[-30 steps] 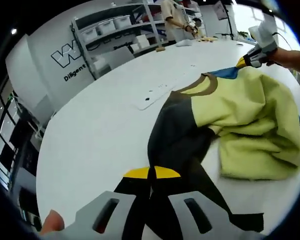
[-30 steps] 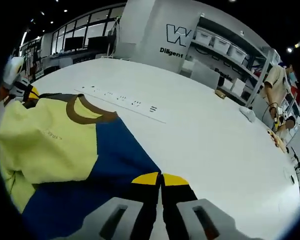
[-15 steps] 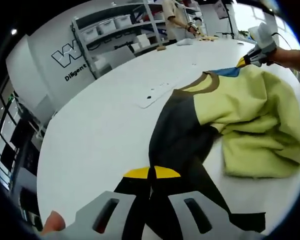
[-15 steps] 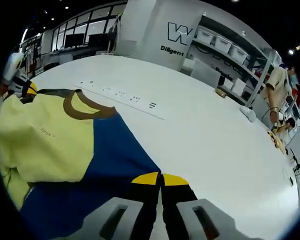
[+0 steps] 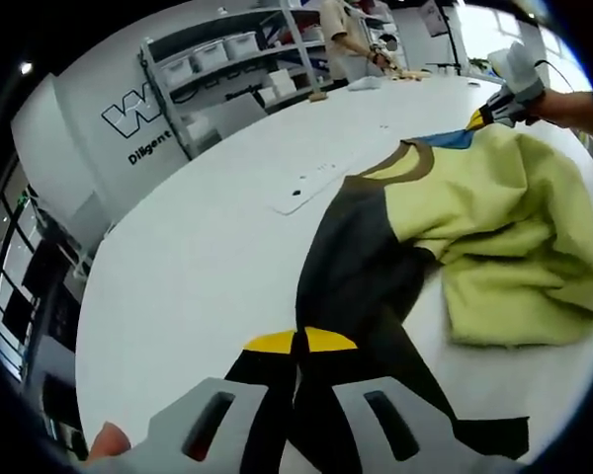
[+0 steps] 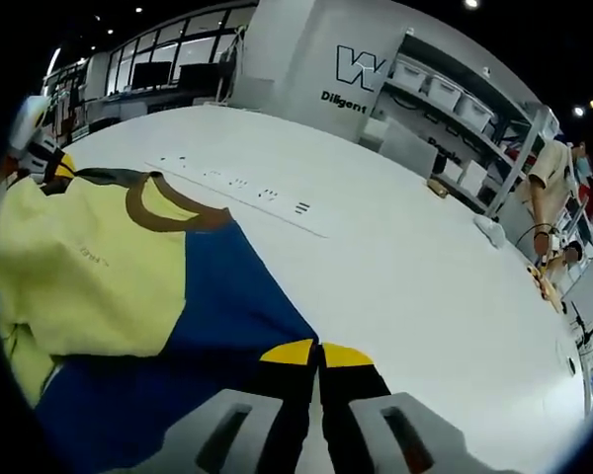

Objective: Fold the garment on the visible template until the final outline fits inside the template.

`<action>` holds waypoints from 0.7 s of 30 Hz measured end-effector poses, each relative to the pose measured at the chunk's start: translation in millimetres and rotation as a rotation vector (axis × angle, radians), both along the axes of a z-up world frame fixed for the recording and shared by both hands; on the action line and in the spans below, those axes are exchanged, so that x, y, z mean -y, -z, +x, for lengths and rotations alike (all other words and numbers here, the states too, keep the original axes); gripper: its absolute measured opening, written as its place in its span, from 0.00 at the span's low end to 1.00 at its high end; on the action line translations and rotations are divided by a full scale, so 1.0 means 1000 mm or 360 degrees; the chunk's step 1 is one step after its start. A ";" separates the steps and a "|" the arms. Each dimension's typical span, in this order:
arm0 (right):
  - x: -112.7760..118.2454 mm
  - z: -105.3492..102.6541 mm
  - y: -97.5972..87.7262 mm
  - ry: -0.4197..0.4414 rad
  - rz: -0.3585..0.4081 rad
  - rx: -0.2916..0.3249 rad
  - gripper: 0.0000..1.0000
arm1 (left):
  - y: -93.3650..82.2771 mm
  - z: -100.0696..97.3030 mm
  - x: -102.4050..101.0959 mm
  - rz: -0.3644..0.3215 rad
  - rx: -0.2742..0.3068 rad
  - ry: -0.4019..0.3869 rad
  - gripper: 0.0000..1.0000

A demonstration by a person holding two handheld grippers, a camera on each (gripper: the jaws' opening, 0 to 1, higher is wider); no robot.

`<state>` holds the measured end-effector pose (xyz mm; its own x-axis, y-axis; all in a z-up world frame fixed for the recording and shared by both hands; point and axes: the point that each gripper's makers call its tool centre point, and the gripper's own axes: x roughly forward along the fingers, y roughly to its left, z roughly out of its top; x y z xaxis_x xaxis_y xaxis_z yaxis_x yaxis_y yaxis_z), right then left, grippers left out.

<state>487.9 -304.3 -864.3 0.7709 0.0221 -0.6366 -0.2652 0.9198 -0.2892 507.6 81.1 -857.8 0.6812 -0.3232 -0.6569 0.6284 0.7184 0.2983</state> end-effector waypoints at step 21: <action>0.000 -0.001 -0.019 0.0053 0.0105 0.0076 0.08 | -0.020 0.004 0.002 -0.0130 0.0035 -0.0113 0.14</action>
